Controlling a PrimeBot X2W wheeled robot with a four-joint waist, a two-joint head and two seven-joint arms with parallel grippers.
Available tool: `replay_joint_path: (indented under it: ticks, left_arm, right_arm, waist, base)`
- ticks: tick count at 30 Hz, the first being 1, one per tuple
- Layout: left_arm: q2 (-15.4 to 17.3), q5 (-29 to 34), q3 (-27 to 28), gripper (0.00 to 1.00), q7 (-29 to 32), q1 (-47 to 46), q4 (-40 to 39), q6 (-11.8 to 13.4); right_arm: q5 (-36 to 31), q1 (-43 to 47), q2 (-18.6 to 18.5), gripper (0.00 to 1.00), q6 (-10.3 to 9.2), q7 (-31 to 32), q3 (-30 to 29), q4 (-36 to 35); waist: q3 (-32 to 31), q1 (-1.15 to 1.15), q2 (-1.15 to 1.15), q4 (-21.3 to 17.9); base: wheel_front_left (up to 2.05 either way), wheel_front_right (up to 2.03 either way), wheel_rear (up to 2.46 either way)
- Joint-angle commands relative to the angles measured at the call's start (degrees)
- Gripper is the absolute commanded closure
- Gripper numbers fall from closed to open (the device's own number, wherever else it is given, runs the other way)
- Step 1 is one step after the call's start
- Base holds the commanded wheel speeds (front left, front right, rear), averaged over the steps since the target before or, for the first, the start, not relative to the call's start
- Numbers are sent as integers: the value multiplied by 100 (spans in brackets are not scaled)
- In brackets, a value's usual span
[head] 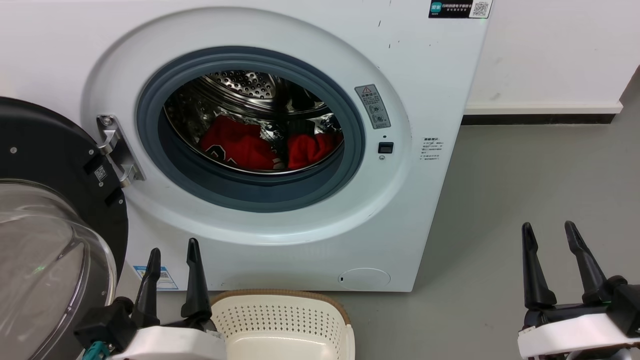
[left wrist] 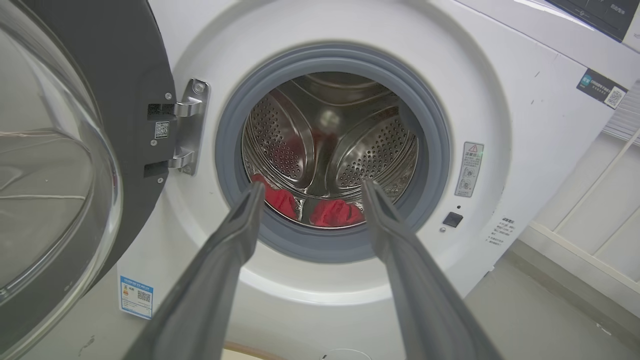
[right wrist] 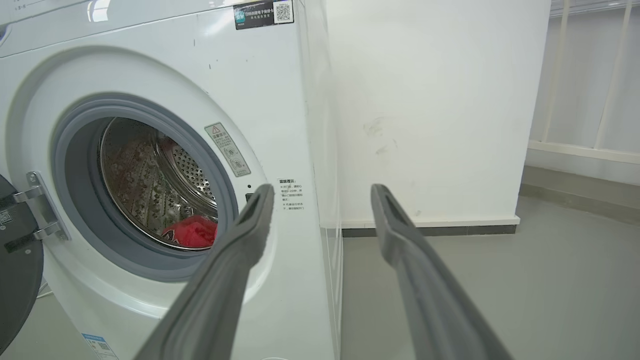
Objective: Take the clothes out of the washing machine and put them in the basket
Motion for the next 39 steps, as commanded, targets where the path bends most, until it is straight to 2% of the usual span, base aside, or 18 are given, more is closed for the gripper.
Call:
replay_joint_path:
  ticks: [1,4,7,13,14,20,22,29,31,34,39]
  left_arm:
    - [12,161,-41,0,-61,8,-98,42]
    - [13,125,-70,0,-102,60,-45,23]
    - [12,330,-92,0,-141,67,25,-105]
    - [12,784,-161,0,-214,106,-26,-44]
    - [46,1080,-256,0,-255,118,-90,2]
    - [156,1461,-454,0,-325,175,-87,203]
    - [233,1661,-624,0,-396,235,207,342]
    - [179,1800,-586,0,-464,289,201,385]
    - [146,1778,-525,0,-488,356,264,343]
    - [112,1800,-418,0,-516,397,405,249]
    - [83,1976,-352,0,-556,442,570,116]
  right_arm:
    - [-187,52,-30,0,-2,-63,20,-107]
    - [-335,93,-29,0,-2,-101,101,-102]
    - [-504,125,-29,0,-2,-148,124,-137]
    - [-861,182,-30,0,-2,-224,150,-204]
    - [-1045,202,-29,0,-2,-259,165,-241]
    - [-1330,243,-29,0,-2,-335,178,-322]
    - [-1498,310,-28,0,-2,-397,219,-334]
    - [-1284,416,-27,0,-2,-478,192,-169]
    - [-952,466,-27,0,-3,-489,137,-15]
    - [-788,458,-22,0,-2,-535,91,139]
    - [-896,477,-21,0,-3,-567,80,359]
  waist:
    - [-8,0,0,-4]
    - [-20,0,0,-8]
    - [-32,0,0,-12]
    - [-57,0,0,-20]
    - [-67,0,0,-26]
    - [-90,0,0,-38]
    - [-132,0,0,-48]
    - [-164,0,0,-42]
    - [-180,0,0,-41]
    - [-196,0,0,-45]
    - [-213,0,0,-57]
  base:
    - [0,0,0]
    - [0,0,0]
    - [0,0,0]
    - [0,0,0]
    - [0,0,0]
    - [0,0,0]
    - [0,0,0]
    - [0,0,0]
    - [0,0,0]
    - [0,0,0]
    - [0,0,0]
